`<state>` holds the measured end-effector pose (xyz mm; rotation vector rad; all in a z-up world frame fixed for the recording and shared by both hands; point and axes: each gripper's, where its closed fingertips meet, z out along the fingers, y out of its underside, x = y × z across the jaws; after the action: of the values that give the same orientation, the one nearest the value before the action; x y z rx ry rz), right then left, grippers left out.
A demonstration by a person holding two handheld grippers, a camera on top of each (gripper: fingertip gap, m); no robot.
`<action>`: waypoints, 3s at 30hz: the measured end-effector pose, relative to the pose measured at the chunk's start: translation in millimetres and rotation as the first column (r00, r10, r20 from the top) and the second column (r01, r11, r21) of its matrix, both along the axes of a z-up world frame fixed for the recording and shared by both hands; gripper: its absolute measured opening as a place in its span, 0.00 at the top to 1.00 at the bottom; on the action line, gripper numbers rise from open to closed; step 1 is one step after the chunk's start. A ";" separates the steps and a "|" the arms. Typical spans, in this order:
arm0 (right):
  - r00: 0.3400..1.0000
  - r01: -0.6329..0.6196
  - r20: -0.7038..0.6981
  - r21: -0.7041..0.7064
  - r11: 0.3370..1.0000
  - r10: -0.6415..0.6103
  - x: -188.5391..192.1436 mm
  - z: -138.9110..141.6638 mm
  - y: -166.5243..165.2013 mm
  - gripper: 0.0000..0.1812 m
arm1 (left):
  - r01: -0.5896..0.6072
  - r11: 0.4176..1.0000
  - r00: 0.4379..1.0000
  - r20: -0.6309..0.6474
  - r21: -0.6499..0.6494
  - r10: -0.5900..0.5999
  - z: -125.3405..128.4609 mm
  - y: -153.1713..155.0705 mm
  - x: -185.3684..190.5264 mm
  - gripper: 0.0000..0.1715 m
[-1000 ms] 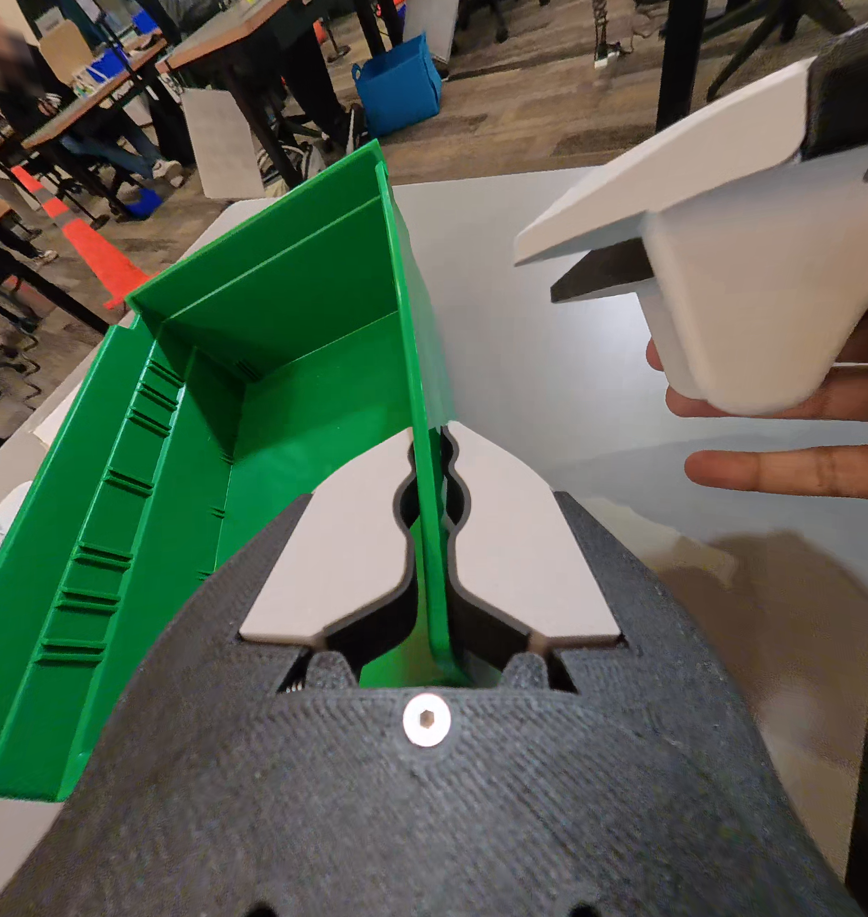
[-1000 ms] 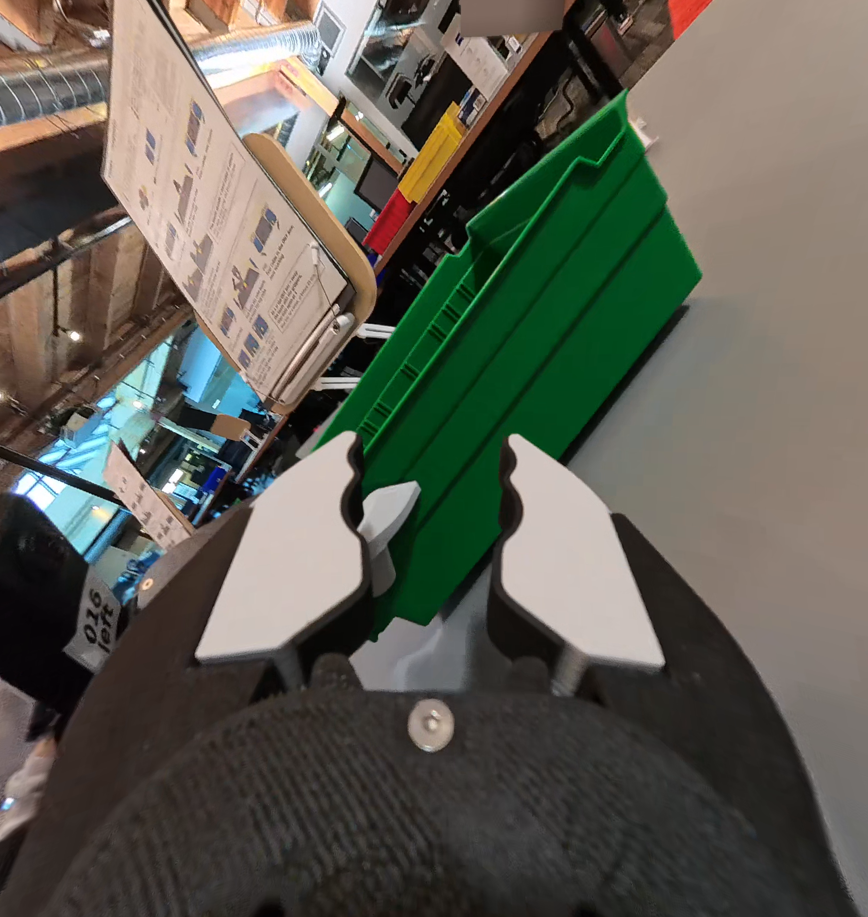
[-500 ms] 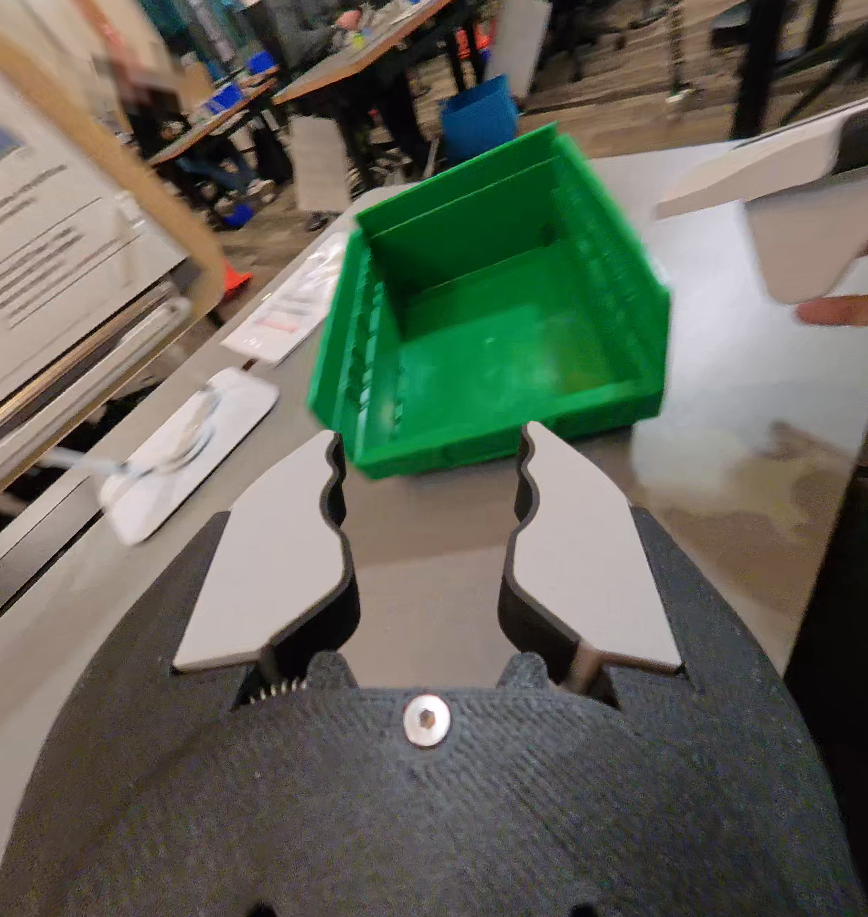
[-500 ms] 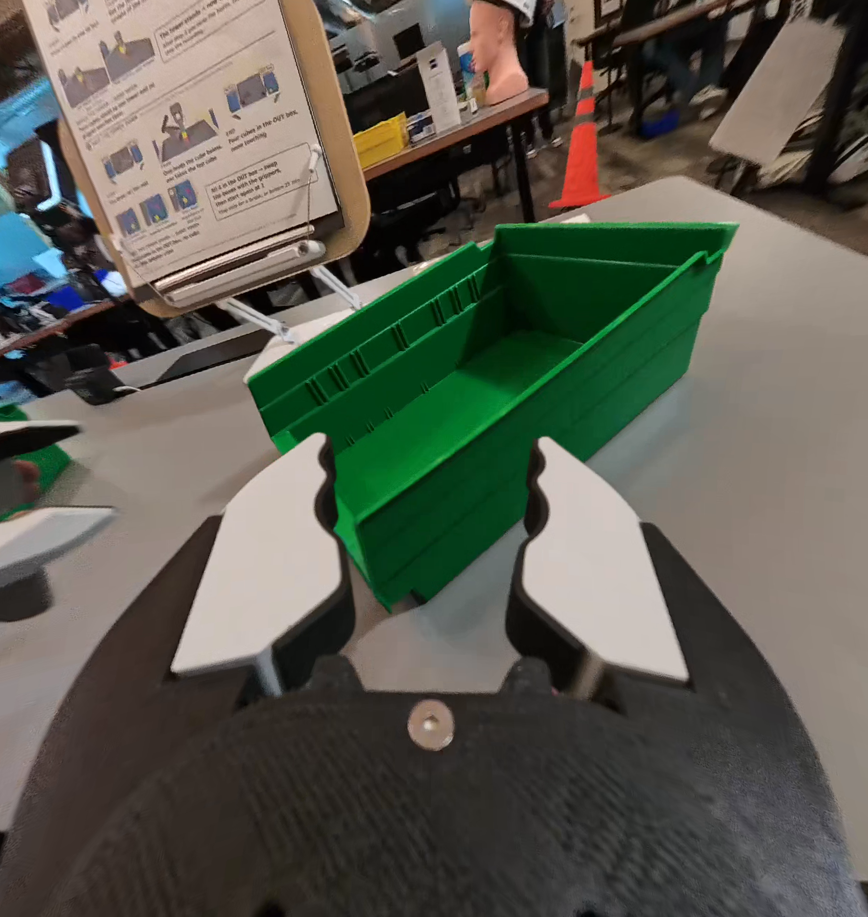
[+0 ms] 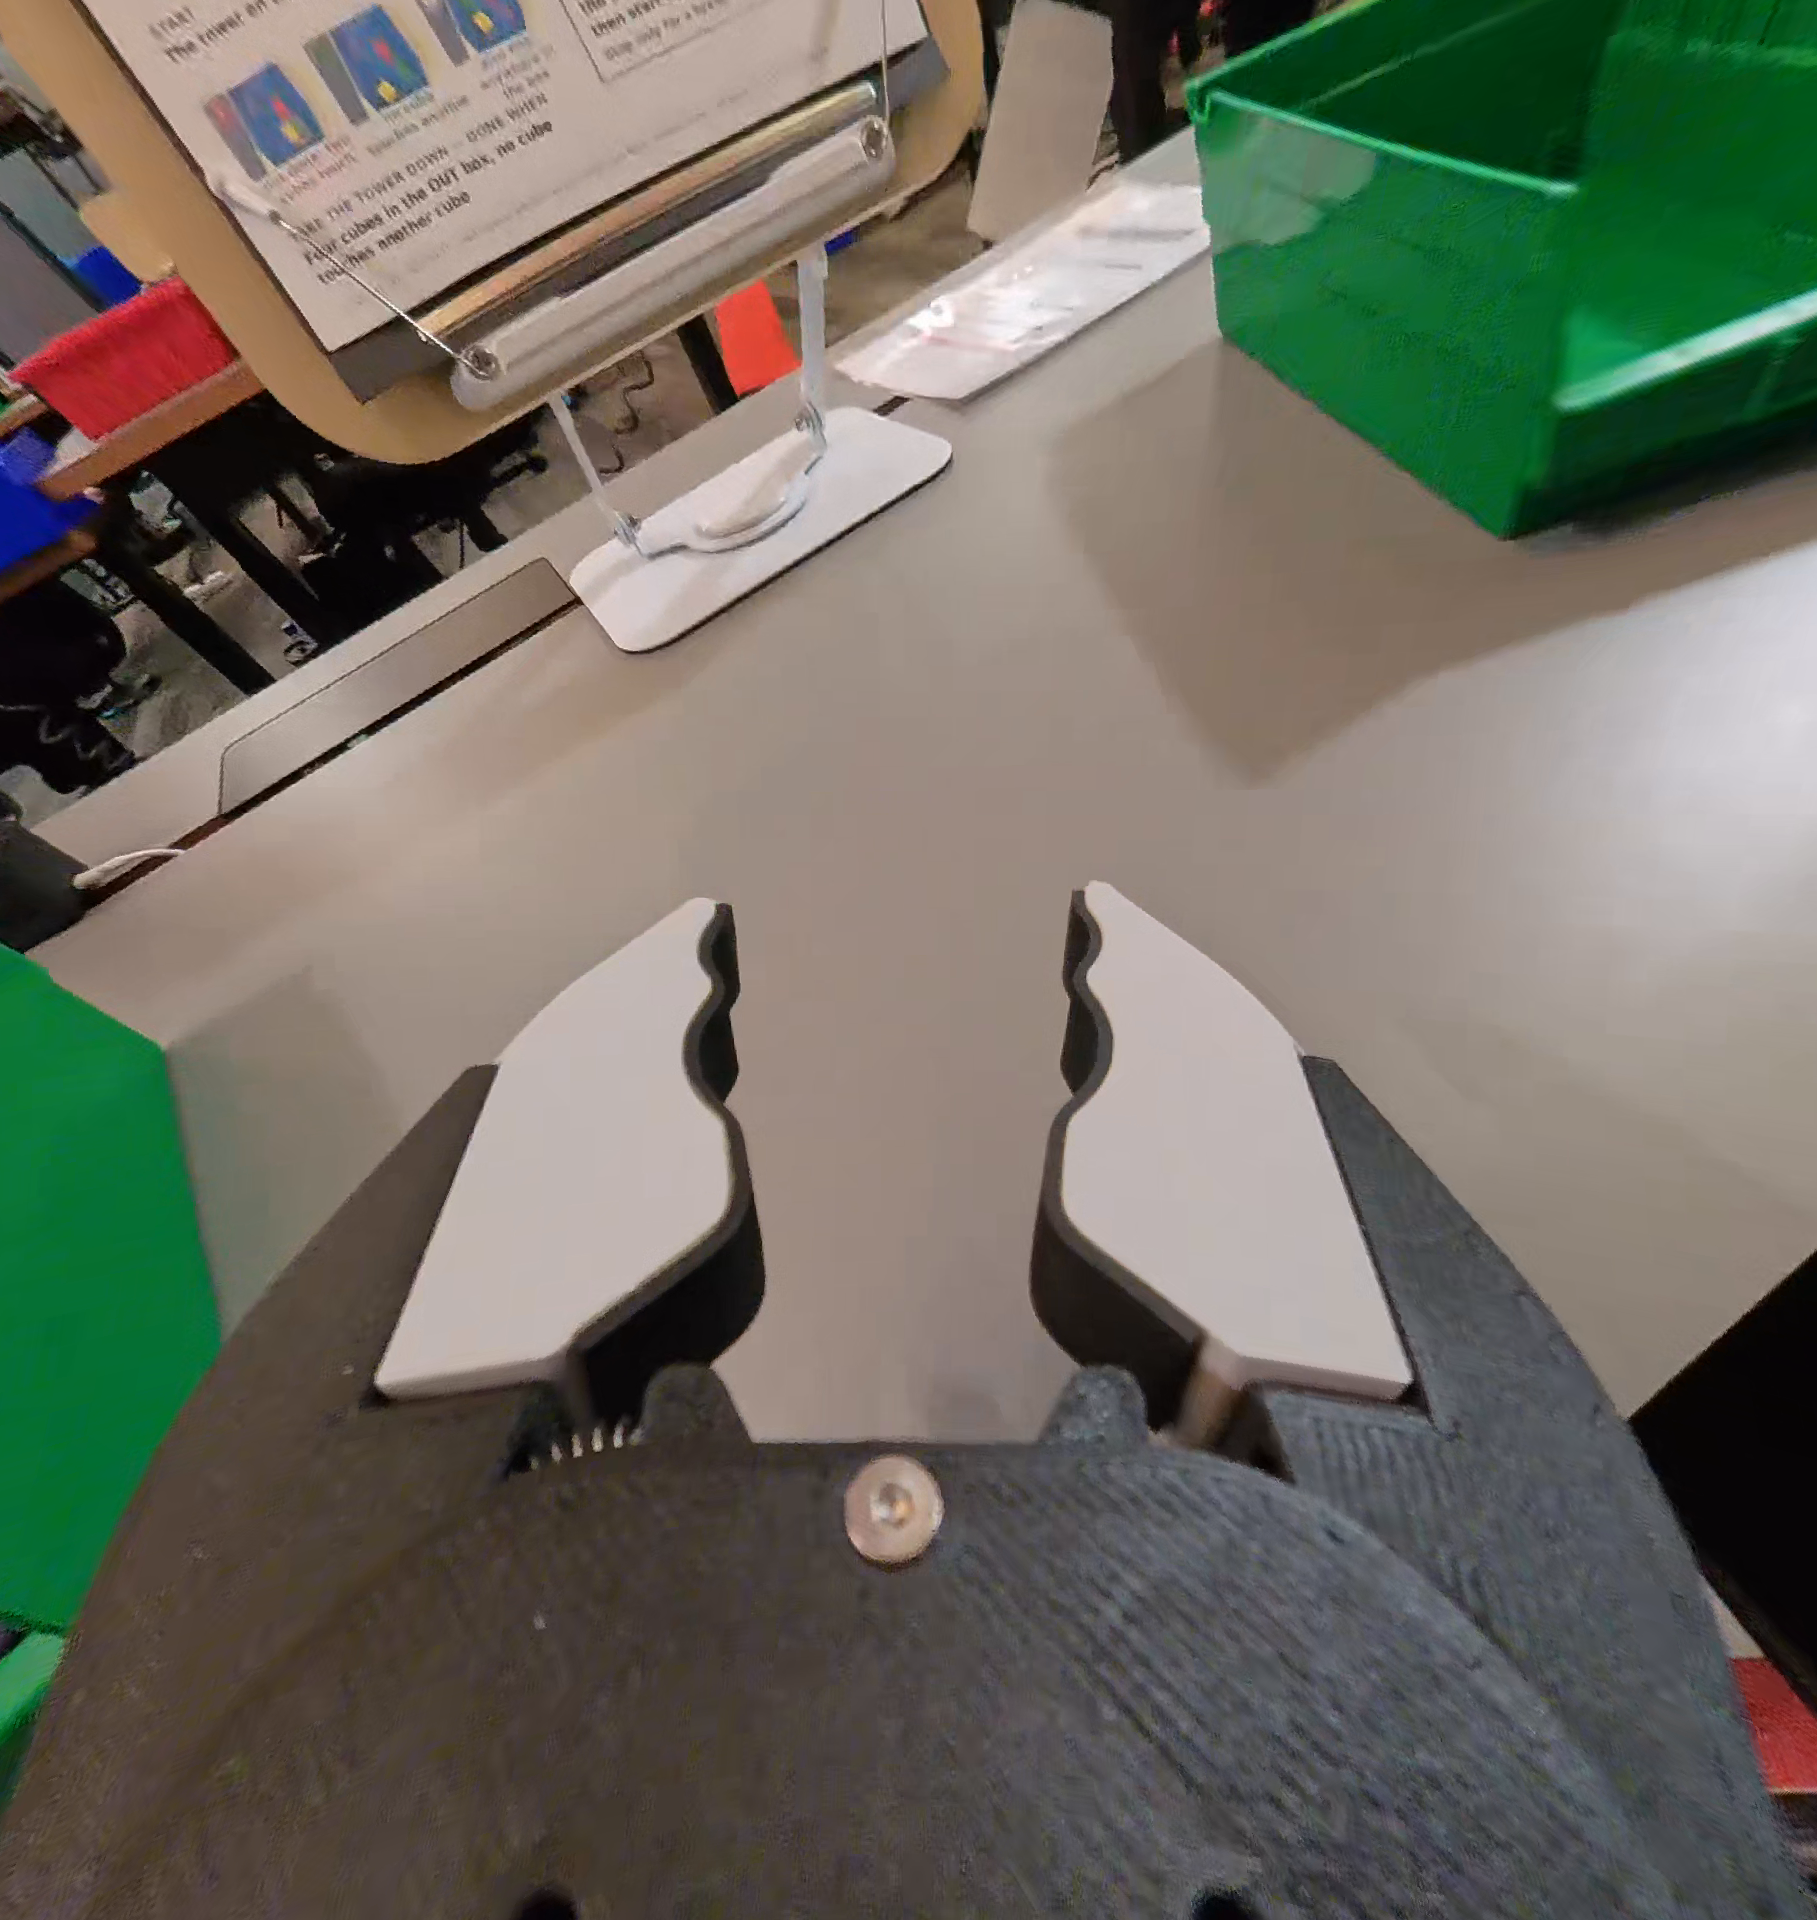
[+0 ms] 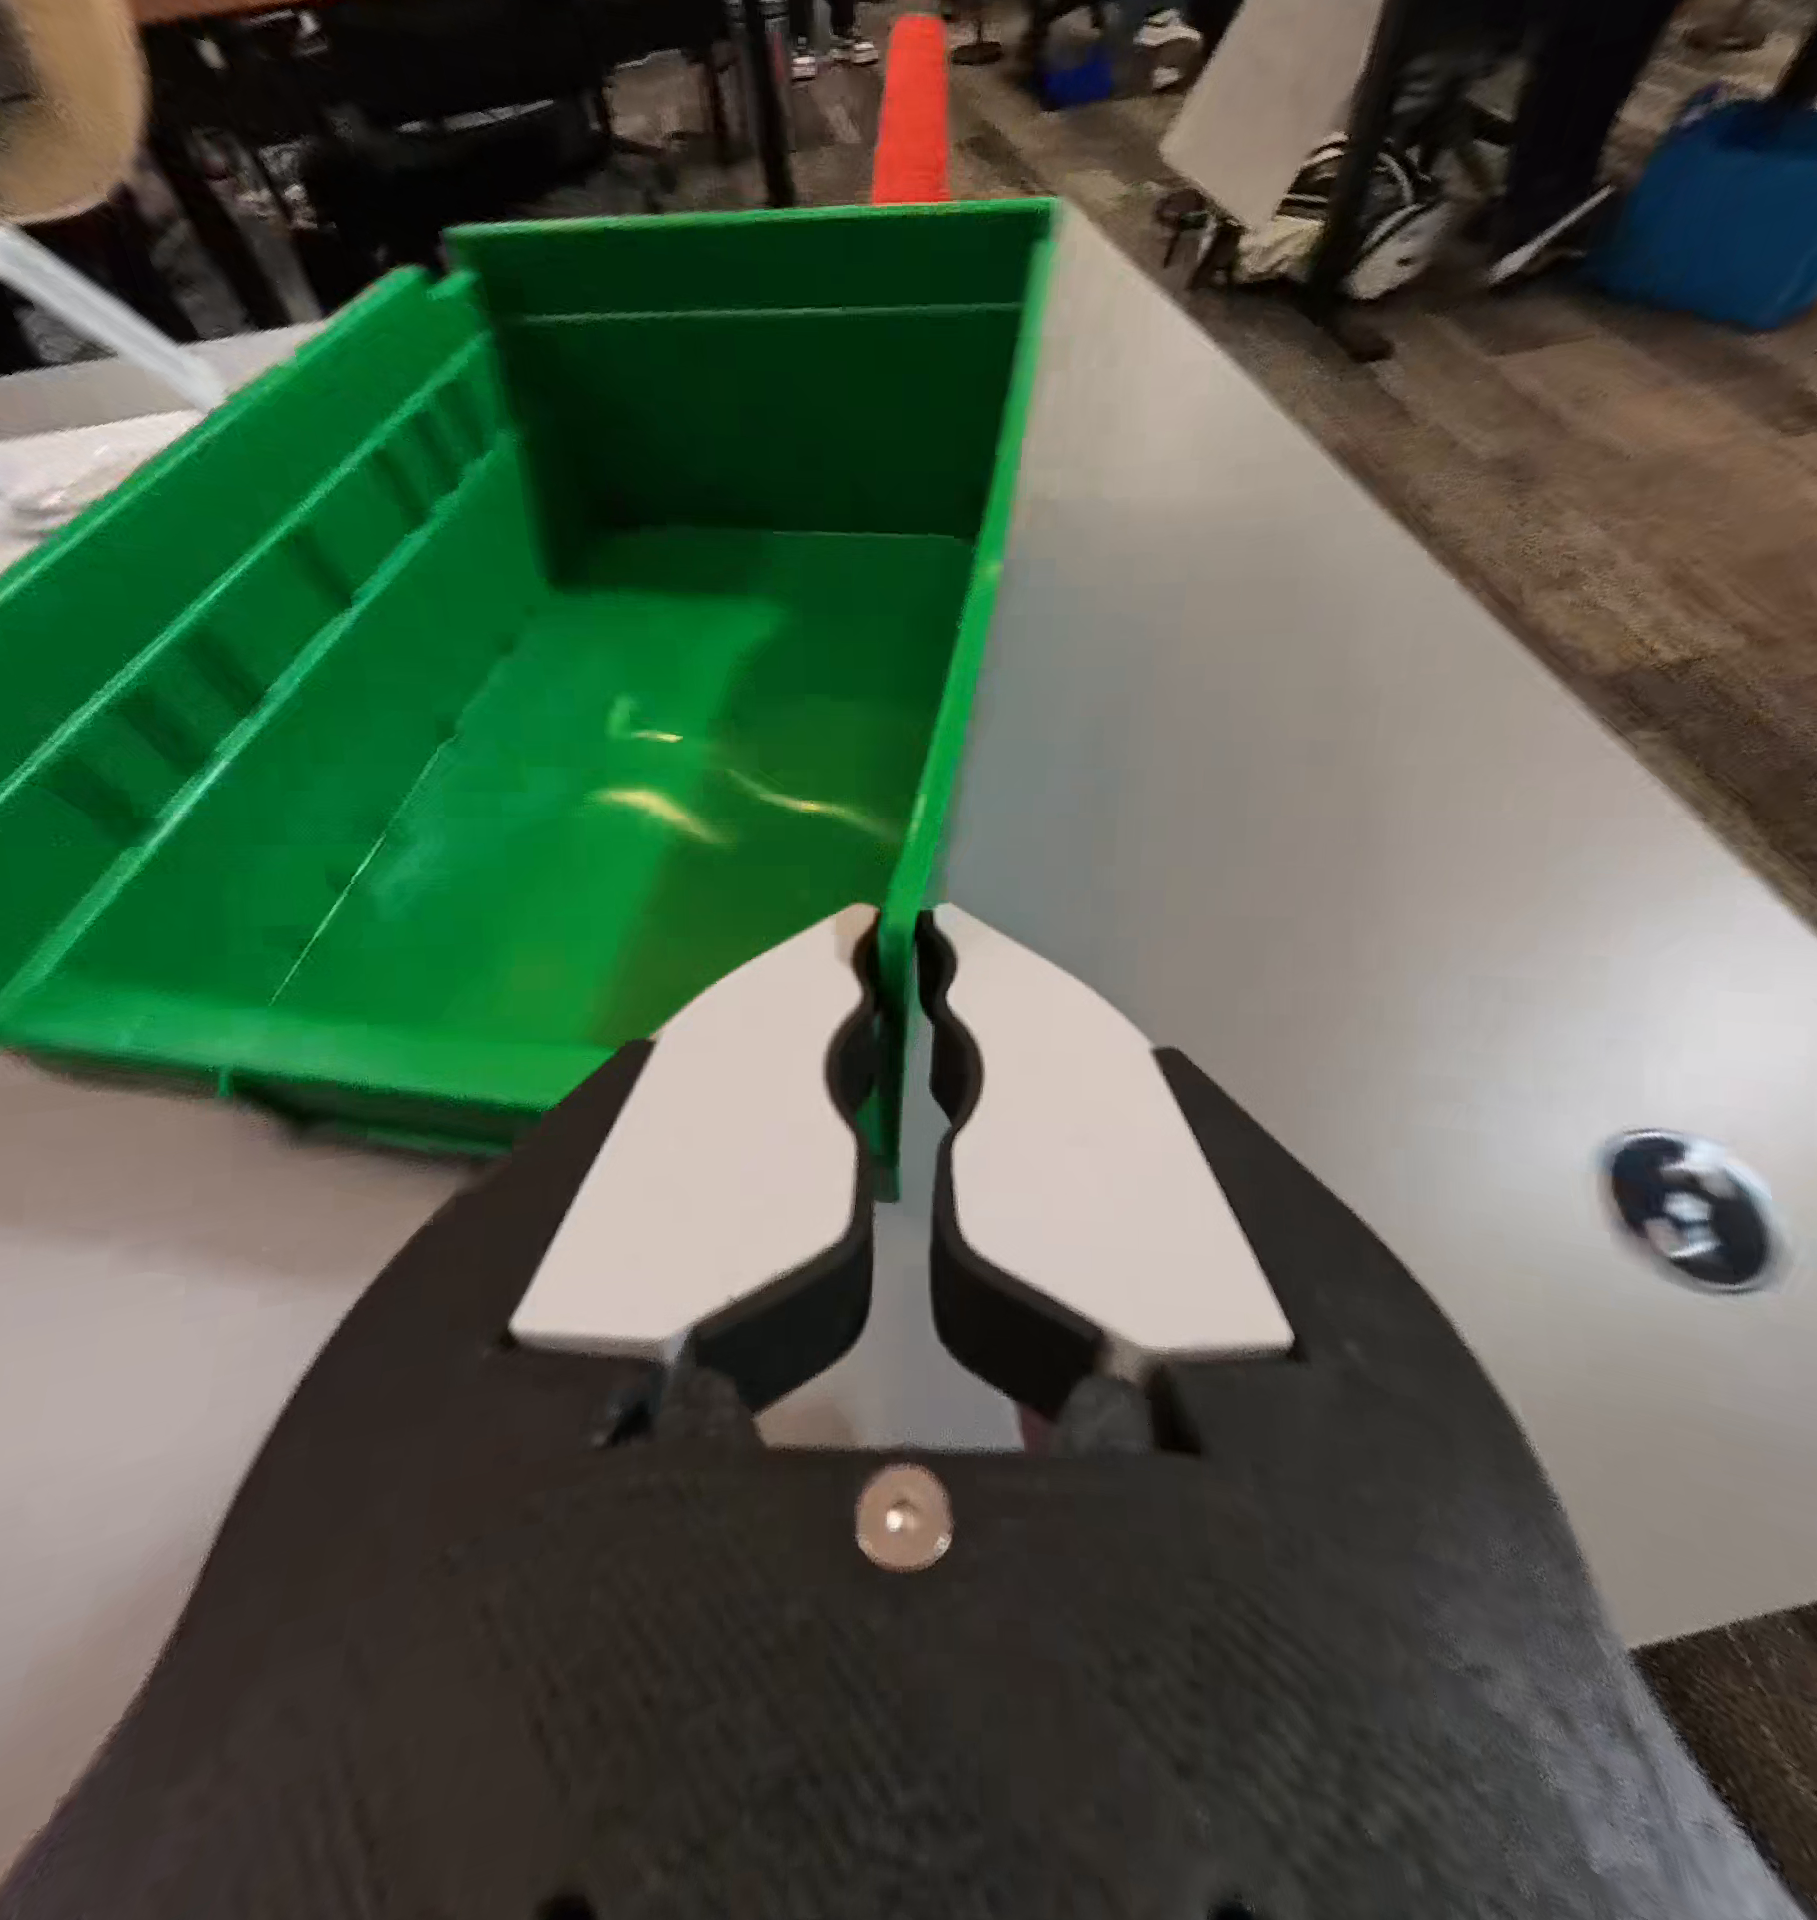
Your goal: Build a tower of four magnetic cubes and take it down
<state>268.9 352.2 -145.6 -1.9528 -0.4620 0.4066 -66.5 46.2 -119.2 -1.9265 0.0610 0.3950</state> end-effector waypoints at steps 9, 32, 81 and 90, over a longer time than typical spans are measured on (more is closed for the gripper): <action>0.994 -0.084 -0.064 -0.002 0.996 0.084 69.1 1.0 67.2 0.98 | 0.039 0.999 0.998 0.053 -0.015 -0.038 -6.8 -6.9 3.0 0.64; 0.674 -0.566 -0.317 0.359 0.742 0.667 -171.3 112.1 -138.6 0.65 | -0.571 0.790 0.809 -0.010 0.223 0.588 34.8 -90.1 -129.9 0.52; 0.301 -0.944 -0.189 0.078 0.320 0.935 -302.3 31.7 -260.1 0.76 | 0.145 0.919 0.917 0.398 -0.366 0.014 -7.5 -159.1 -213.9 0.53; 0.255 -0.967 -0.017 0.016 0.255 0.967 -311.0 -5.1 -278.8 0.77 | 0.246 0.907 0.870 0.491 -0.342 -0.050 -22.2 -174.0 -205.0 0.62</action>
<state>-42.1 73.4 -150.7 -1.3855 -1.6992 1.2165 -271.5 -127.8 -141.5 -2.3527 -0.0327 -0.2266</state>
